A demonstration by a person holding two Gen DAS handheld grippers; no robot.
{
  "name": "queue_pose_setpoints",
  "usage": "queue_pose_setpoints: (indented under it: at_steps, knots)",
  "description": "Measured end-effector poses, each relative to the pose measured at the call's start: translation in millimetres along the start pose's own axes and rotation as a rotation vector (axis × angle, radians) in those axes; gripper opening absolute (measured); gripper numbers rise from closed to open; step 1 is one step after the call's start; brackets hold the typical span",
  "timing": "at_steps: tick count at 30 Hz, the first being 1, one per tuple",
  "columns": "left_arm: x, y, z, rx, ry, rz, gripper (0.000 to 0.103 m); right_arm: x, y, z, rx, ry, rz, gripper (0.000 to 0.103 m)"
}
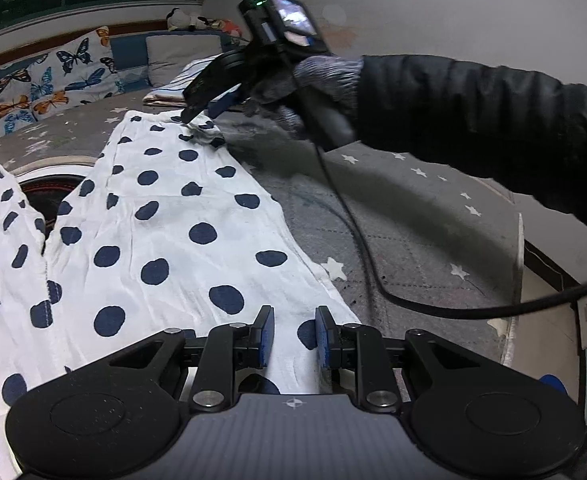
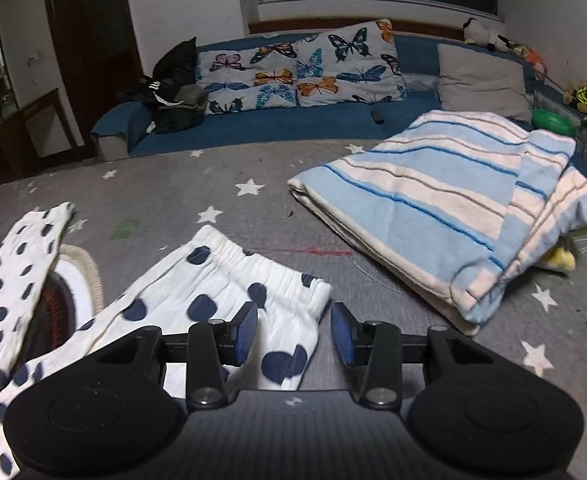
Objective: Fold clothes
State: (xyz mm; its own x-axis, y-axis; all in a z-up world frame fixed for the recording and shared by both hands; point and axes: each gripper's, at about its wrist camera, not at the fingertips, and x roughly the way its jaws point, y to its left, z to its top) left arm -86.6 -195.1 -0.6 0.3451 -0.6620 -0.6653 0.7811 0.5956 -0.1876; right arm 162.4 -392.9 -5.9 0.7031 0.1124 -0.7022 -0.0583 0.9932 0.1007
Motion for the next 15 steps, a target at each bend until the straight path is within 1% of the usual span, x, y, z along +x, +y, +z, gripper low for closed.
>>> queue_pose_setpoints:
  at_steps: [3,5,9,13,15]
  knots:
    - [1,1,1,0.000,0.001,-0.019,0.023,6,-1,-1,0.006,-0.012,-0.013,0.016]
    - [2,1,0,0.002,0.001,-0.030,0.022,5,0,-1,0.003,-0.020,-0.033,0.007]
    - [2,1,-1,0.009,-0.002,-0.053,0.022,-6,-2,2,-0.009,-0.054,-0.099,0.006]
    - [2,3,-2,0.002,-0.007,-0.062,0.022,-1,-10,-1,-0.020,-0.024,-0.147,0.007]
    - [1,5,-2,0.001,-0.008,-0.063,0.022,-2,-13,-2,-0.016,-0.024,-0.147,0.009]
